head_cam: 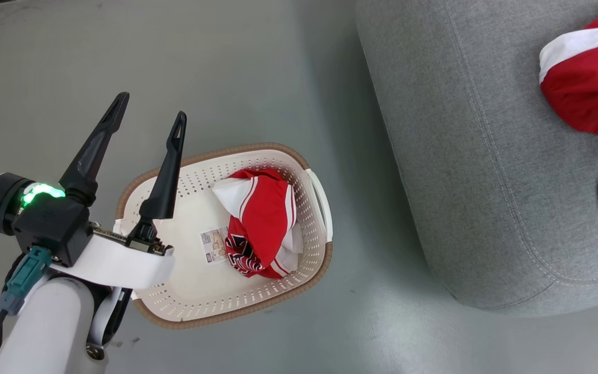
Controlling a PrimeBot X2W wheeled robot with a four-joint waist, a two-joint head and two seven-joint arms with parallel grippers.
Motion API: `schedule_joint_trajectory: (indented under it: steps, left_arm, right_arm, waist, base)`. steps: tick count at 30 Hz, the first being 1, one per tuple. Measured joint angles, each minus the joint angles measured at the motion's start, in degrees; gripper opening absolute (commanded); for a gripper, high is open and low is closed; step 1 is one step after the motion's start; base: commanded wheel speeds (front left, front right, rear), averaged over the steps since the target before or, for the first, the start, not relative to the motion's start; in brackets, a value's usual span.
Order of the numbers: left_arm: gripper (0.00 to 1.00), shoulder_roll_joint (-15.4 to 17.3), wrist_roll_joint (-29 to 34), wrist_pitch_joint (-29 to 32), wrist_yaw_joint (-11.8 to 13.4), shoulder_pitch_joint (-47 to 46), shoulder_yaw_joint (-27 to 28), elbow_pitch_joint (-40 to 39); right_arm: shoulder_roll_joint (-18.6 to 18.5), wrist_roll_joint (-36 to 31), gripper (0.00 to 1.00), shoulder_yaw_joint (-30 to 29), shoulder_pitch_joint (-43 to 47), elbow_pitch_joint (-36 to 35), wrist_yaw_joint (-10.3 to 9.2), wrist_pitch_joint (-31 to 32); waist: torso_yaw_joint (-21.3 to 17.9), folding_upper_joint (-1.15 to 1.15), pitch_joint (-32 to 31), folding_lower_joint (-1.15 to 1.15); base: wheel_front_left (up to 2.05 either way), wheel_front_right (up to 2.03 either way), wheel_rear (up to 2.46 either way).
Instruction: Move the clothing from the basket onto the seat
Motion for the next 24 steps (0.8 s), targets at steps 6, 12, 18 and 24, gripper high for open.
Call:
schedule_joint_trajectory:
  steps: [6, 12, 18, 24]
  left_arm:
    - [1.00, -0.8, -0.2, -1.2, 0.0, 0.0, 0.0, 1.1]
    - [1.00, -1.8, -0.6, -2.1, 0.1, 0.0, 0.1, 2.4]
    - [1.00, -2.5, -1.1, -2.9, 0.1, 0.0, 0.2, 3.6]
    - [1.00, -3.2, -1.2, -3.4, 0.2, 0.0, 0.7, 4.6]
  right_arm:
    - [0.0, 1.9, 1.00, 2.5, 0.2, -0.8, 0.00, 3.2]
    - [-0.9, 3.7, 1.00, 5.1, 1.7, -3.9, 0.00, 5.3]
    - [-1.5, 5.1, 1.00, 7.4, 4.1, -7.9, 0.00, 6.3]
    - [-3.3, 7.1, 1.00, 9.6, 7.4, -12.0, 0.00, 6.5]
  waist:
    - [-0.3, 0.00, -0.6, 0.00]
    - [-0.6, 0.00, -1.3, 0.00]
    - [-1.1, 0.00, -2.2, 0.00]
    - [-1.8, 0.00, -3.3, 0.00]
  base:
    - [0.00, 0.00, 0.00]
    - [0.00, 0.00, 0.00]
    - [0.00, 0.00, 0.00]
    - [0.00, 0.00, 0.00]
